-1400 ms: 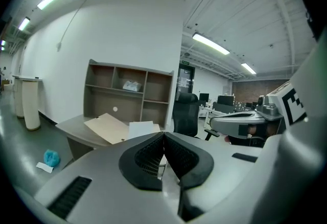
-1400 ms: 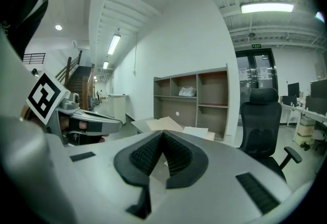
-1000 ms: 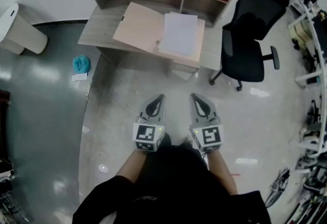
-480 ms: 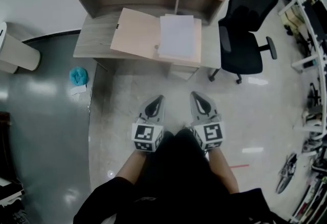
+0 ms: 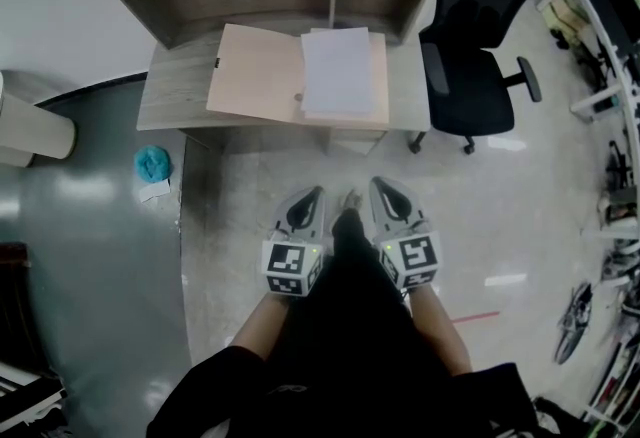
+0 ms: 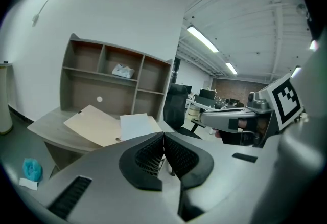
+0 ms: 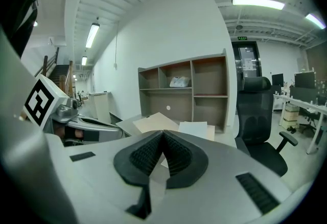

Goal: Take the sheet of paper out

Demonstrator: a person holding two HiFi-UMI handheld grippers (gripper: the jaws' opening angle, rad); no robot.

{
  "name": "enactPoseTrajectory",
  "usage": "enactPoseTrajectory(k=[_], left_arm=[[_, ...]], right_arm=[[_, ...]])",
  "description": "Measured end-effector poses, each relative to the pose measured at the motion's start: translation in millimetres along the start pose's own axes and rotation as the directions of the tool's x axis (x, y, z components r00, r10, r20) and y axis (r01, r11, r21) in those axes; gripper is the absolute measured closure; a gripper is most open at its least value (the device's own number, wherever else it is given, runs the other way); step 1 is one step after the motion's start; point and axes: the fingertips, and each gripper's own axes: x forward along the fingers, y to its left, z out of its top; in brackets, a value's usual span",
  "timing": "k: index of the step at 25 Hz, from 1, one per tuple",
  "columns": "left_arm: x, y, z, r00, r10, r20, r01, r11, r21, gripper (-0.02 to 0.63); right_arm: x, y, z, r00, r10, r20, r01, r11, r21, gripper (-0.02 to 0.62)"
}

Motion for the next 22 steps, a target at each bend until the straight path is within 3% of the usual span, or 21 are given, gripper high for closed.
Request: enactPoseTrajectory(k=[9, 22], left_arm=[[45, 13, 18, 1.0, -0.003, -0.021, 0.003, 1.0, 0.018, 0.563], [142, 42, 23, 0.985, 0.013, -0.172, -0.017, 1.0, -0.018, 0.563]], right_arm=[[34, -39, 3, 1.0, -0.007, -0.012, 0.007, 0.998, 0.055, 0.578], [115, -107, -19, 0.989, 0.074, -0.126, -0.054, 0.986, 0.157, 0.578]])
